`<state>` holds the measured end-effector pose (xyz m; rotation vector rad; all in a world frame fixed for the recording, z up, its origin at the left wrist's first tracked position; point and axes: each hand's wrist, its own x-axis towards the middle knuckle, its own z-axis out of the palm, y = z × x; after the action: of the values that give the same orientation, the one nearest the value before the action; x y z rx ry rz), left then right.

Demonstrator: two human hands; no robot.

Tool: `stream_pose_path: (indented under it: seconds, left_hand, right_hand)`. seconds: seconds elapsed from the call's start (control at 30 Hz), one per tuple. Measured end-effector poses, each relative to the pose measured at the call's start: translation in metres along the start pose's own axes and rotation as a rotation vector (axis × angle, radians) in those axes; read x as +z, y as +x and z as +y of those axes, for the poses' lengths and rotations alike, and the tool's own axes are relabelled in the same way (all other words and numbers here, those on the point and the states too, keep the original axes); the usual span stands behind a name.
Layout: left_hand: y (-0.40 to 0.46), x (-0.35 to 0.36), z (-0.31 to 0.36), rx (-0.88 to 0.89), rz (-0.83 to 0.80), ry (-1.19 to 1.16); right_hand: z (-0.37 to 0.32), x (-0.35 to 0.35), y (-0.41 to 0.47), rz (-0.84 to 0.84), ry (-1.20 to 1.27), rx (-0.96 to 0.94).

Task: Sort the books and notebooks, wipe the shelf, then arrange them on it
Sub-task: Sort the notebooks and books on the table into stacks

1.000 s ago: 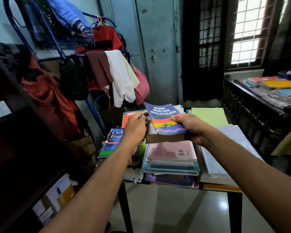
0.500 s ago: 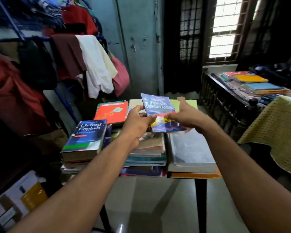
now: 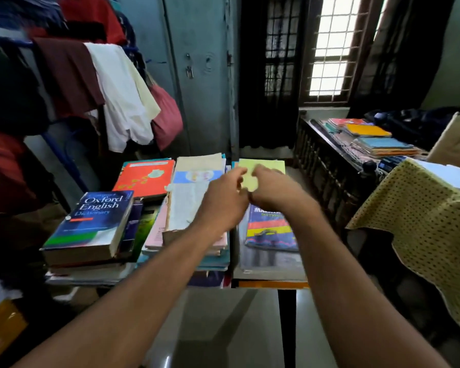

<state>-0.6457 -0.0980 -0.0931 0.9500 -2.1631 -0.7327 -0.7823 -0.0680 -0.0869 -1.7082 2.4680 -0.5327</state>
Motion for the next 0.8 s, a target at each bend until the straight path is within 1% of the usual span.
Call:
stream_pose_path:
  seconds: [0.07,0.1,0.17,0.23,0.3,0.33,0.4,0.43,0.5,0.57,0.6,0.7,0.8]
  left_hand:
    - [-0.008,-0.025,-0.009,0.034,0.113,-0.067]
    - [-0.018,-0.044,-0.015,0.041,0.171,-0.087]
    - [-0.043,-0.087,-0.038,0.028,0.313,-0.134]
    - [-0.082,-0.135,-0.070,-0.035,0.459,-0.167]
    - [-0.143,-0.195,-0.108,-0.144,0.666,-0.203]
    - [-0.190,-0.234,-0.130,-0.218,0.821,-0.177]
    - [-0.268,-0.292,-0.166,-0.353,1.059,-0.095]
    - [-0.310,-0.317,-0.179,-0.433,1.139,-0.041]
    - [-0.392,-0.358,-0.197,-0.599,1.226,0.036]
    - [-0.452,-0.379,-0.205,-0.718,1.263,0.055]
    - [-0.491,-0.391,-0.202,-0.766,1.345,0.057]
    - [-0.563,-0.409,-0.204,-0.839,1.560,0.083]
    - [-0.608,-0.422,-0.222,-0.922,1.721,0.151]
  right_hand:
    - [-0.043,0.007,-0.004,0.097,0.074,-0.141]
    - [-0.067,0.011,-0.007,0.114,0.118,-0.204]
    - [-0.116,0.021,-0.017,0.112,0.201,-0.335]
    - [-0.169,0.037,-0.032,0.093,0.268,-0.496]
    - [-0.242,0.061,-0.056,0.012,0.314,-0.710]
    - [-0.295,0.082,-0.073,-0.063,0.349,-0.837]
    - [-0.378,0.114,-0.109,-0.201,0.391,-0.995]
    - [-0.420,0.131,-0.132,-0.280,0.414,-1.061]
    - [-0.493,0.158,-0.183,-0.441,0.460,-1.173]
    - [-0.542,0.183,-0.217,-0.590,0.498,-1.210]
    - [-0.573,0.195,-0.242,-0.660,0.501,-1.258]
    - [-0.628,0.222,-0.290,-0.786,0.492,-1.333]
    - [-0.663,0.236,-0.331,-0.852,0.460,-1.374]
